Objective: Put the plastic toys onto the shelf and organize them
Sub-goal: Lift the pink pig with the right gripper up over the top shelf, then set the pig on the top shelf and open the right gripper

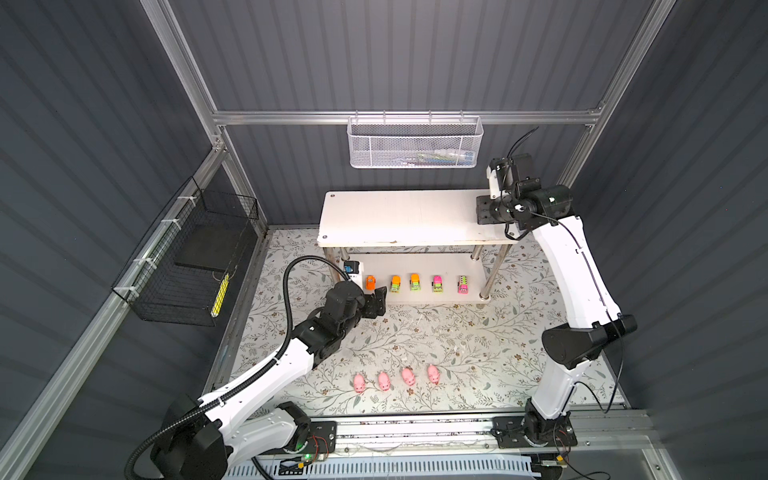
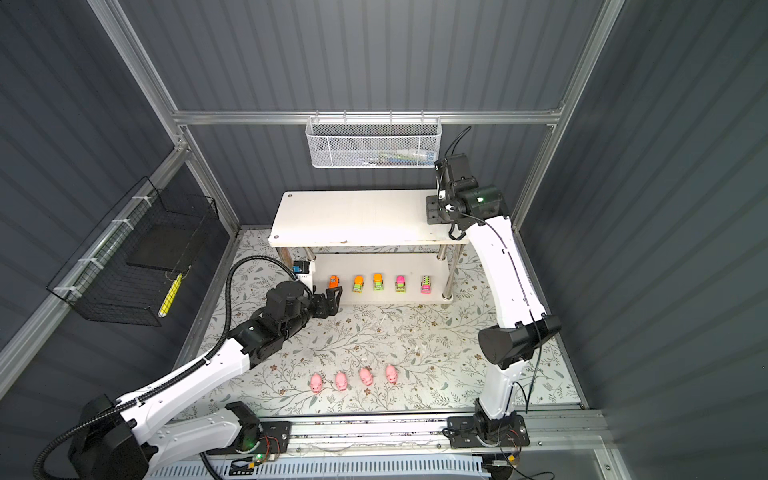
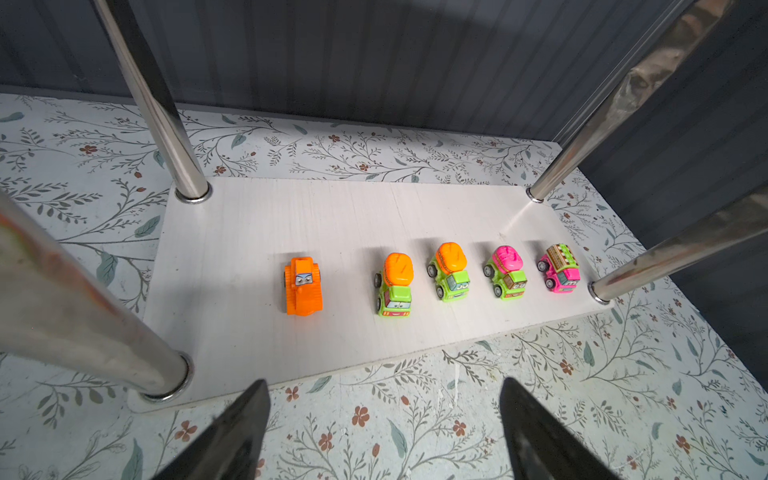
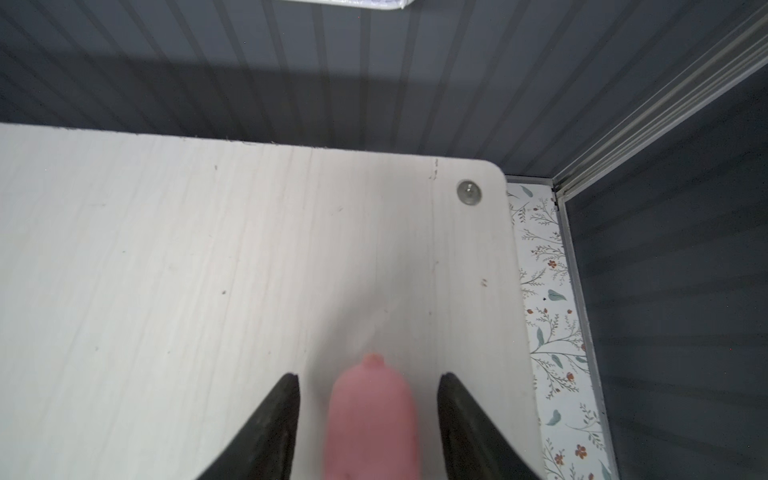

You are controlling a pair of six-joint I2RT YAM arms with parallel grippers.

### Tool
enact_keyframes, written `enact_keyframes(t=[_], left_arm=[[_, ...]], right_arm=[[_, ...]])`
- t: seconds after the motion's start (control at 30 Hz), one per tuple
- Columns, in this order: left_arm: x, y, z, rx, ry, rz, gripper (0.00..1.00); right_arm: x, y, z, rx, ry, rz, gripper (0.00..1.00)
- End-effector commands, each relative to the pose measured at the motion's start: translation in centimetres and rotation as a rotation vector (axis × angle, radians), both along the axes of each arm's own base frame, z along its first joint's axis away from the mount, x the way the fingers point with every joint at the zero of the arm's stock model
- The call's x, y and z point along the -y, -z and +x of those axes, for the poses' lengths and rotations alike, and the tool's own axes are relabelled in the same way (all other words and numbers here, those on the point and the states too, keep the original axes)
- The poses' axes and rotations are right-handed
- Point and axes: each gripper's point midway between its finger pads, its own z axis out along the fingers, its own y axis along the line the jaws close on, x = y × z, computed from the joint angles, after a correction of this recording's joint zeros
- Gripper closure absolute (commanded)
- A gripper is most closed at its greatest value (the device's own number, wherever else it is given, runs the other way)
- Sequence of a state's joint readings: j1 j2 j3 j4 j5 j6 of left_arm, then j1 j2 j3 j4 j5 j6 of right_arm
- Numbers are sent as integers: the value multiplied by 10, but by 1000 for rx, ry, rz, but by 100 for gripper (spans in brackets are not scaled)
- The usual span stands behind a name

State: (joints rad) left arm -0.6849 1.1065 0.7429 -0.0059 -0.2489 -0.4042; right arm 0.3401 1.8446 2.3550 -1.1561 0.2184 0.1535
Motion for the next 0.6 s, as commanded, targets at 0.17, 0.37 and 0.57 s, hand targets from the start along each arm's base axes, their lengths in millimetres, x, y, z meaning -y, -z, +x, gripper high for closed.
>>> enact_keyframes(t=[0.17, 0.37, 0.57], left_arm=[[0, 2, 4, -17, -12, -10, 13], [-4, 0, 5, -12, -30, 0, 13], [-12, -3, 7, 8, -59, 23, 12]], right_arm=[[-5, -74, -37, 213, -86, 125, 36], [-16, -112, -103, 445, -228, 170, 31], [-30, -69, -190, 513, -412, 112, 30]])
